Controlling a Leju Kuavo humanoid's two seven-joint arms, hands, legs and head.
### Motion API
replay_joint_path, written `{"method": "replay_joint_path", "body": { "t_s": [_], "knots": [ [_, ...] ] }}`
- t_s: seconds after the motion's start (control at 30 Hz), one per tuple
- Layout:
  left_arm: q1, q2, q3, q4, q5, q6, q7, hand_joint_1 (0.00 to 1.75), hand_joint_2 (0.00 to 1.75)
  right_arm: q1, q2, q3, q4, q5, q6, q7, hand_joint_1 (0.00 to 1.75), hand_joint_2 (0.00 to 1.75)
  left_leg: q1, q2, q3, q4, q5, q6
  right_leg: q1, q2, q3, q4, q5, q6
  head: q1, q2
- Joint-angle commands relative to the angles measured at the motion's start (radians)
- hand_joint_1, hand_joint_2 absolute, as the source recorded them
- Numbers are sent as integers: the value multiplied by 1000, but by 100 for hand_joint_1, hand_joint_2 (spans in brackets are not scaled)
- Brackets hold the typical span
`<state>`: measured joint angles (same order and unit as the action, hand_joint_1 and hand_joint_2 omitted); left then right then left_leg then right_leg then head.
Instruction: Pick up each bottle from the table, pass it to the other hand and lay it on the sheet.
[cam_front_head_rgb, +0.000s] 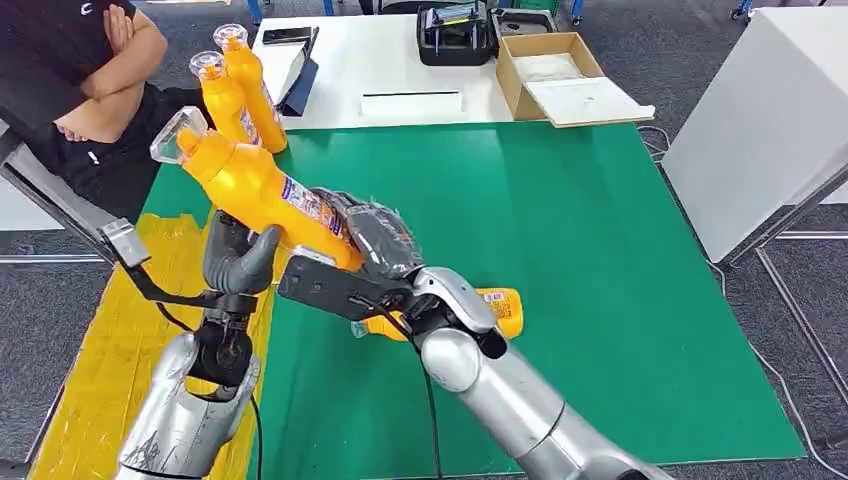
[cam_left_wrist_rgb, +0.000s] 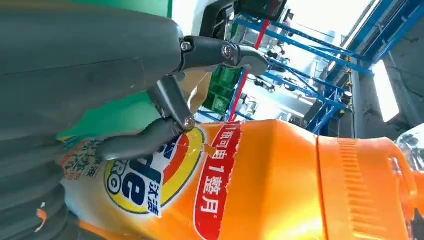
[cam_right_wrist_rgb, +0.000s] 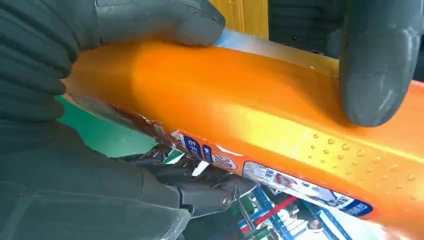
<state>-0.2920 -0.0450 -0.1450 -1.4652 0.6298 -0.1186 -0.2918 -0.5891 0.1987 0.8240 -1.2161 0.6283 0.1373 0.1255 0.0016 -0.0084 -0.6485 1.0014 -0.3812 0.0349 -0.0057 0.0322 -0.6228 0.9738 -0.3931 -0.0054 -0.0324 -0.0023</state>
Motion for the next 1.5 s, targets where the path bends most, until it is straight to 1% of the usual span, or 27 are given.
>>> {"method": "replay_joint_path", "body": {
  "t_s": [0.03,0.07,0.13,0.2,0.27,0.3,0.37,0.43,0.47,0.5,0.57,0.6,0.63,0.67,0.7,0.77,0.8,0.87,0.9,1.07,1.13,1.17,1.2,1.27,1.3,1.4,1.5],
  "knots": [
    [-98,-29,45,66,3,16,15,0,175,53,-3,69,8,19,54,-5,175,175,1,-5,5,0,-2,-3,1,-8,7,0,-3,0,0,0],
    [-98,-29,45,66,3,16,15,0,175,53,-3,69,8,19,54,-5,175,175,1,-3,3,0,-1,-2,1,-6,4,-1,-2,0,-1,0],
    [-98,-29,45,66,3,16,15,0,175,53,-3,69,8,19,54,-5,175,175,1,-4,4,0,-1,-2,1,-7,6,-1,-2,0,-1,0],
    [-98,-29,48,69,3,17,17,0,175,56,0,63,5,20,55,-4,175,175,1,-3,2,0,0,-2,1,-5,3,-1,-1,0,0,0],
    [-92,-26,62,69,3,21,18,0,175,64,-6,35,-15,40,25,14,175,175,1,-5,7,1,-2,-3,1,-9,9,0,-4,0,0,0],
    [-85,-21,74,63,4,19,18,0,175,69,-19,7,-41,59,6,32,175,175,1,-4,4,0,-1,-2,1,-7,6,-1,-2,0,-1,0],
    [-51,-6,114,25,-16,30,1,0,175,96,-74,-117,-158,107,-71,82,175,175,1,-4,3,0,-1,-2,1,-6,4,-1,-2,0,-1,0],
    [-12,4,164,-18,-26,23,0,0,175,118,-131,-273,-283,178,-97,112,175,175,1,-6,5,1,-2,-2,1,-10,8,0,-4,0,0,0],
    [3,11,182,-29,-31,18,0,0,175,126,-149,-341,-325,201,-83,109,175,175,0,-4,1,1,0,-1,1,-6,3,0,-1,0,-1,0],
    [18,20,199,-33,-31,2,-1,0,175,138,-166,-414,-363,201,-64,84,175,175,0,-5,3,2,-2,-2,1,-9,5,0,-3,1,0,0],
    [29,31,210,-27,-33,-12,-5,0,175,147,-202,-473,-386,191,-56,47,175,175,-1,-5,0,0,0,-1,0,-7,3,0,-1,1,0,0],
    [29,31,214,-23,-32,-17,-8,0,175,152,-203,-487,-388,189,-48,34,175,175,-1,-4,0,0,0,-1,0,-6,3,0,-1,1,-1,0],
    [28,30,215,-20,-33,-20,-8,0,175,156,-202,-492,-387,191,-46,28,175,175,-1,-5,4,2,-3,-2,0,-10,8,1,-4,1,0,0],
    [26,28,213,-18,-33,-21,-8,0,175,159,-195,-487,-383,195,-47,25,175,175,-1,-4,1,0,-1,-1,0,-6,4,0,-1,0,0,0],
    [27,32,209,-19,-33,-22,-9,0,175,166,-201,-485,-386,205,-63,23,175,175,-1,-5,3,1,-2,-2,-1,-8,6,0,-3,1,0,0],
    [39,36,212,-27,-34,-22,-15,0,175,187,-224,-499,-405,195,-80,17,175,175,-1,-3,1,0,-1,-1,-1,-5,4,-1,-1,0,0,0],
    [47,37,214,-34,-34,-22,-17,0,175,197,-236,-514,-416,192,-85,16,175,175,-1,-4,3,0,-2,-2,-1,-7,6,0,-3,0,-1,0],
    [54,36,214,-37,-34,-24,-15,0,175,202,-241,-535,-423,179,-82,14,175,175,-1,-4,1,0,-1,-1,-1,-5,3,-1,-1,0,0,0],
    [50,34,213,-30,-33,-25,-15,0,175,203,-239,-541,-421,177,-75,14,175,175,-1,-5,3,0,-2,-2,-1,-7,6,0,-3,0,0,0],
    [16,30,197,8,-33,-26,-16,0,175,201,-226,-531,-399,181,-60,12,175,175,-1,-3,1,0,-1,-1,0,-5,3,0,-1,0,0,0],
    [13,30,196,9,-33,-26,-16,0,175,202,-222,-528,-397,180,-60,12,175,175,0,-4,5,1,-3,-3,0,-8,7,1,-3,0,-1,0],
    [13,30,196,9,-33,-26,-16,0,175,202,-222,-528,-397,180,-60,12,175,175,0,-3,1,0,-1,-1,0,-5,3,0,-1,0,0,0],
    [9,32,194,19,-33,-26,-16,0,175,193,-224,-518,-383,181,-56,11,175,175,0,-3,3,1,-2,-2,0,-6,5,0,-2,0,0,0],
    [-5,32,182,36,-34,-29,-14,0,175,175,-224,-484,-351,179,-44,7,175,175,0,-3,1,0,-1,-1,0,-4,3,0,-1,0,0,0],
    [-17,32,172,51,-35,-30,-14,0,175,162,-219,-453,-321,177,-38,2,175,175,0,-2,3,1,-2,-2,0,-5,5,0,-2,0,0,0],
    [-48,35,136,90,-32,-35,-15,0,175,113,-198,-336,-219,156,-46,-9,175,175,0,-1,2,0,-1,-2,0,-3,4,0,-1,0,0,0],
    [-52,37,128,94,-28,-34,-20,0,175,102,-195,-309,-197,149,-72,1,175,175,0,1,3,0,-2,-2,0,-1,4,0,-1,0,-1,0]
  ]
}}
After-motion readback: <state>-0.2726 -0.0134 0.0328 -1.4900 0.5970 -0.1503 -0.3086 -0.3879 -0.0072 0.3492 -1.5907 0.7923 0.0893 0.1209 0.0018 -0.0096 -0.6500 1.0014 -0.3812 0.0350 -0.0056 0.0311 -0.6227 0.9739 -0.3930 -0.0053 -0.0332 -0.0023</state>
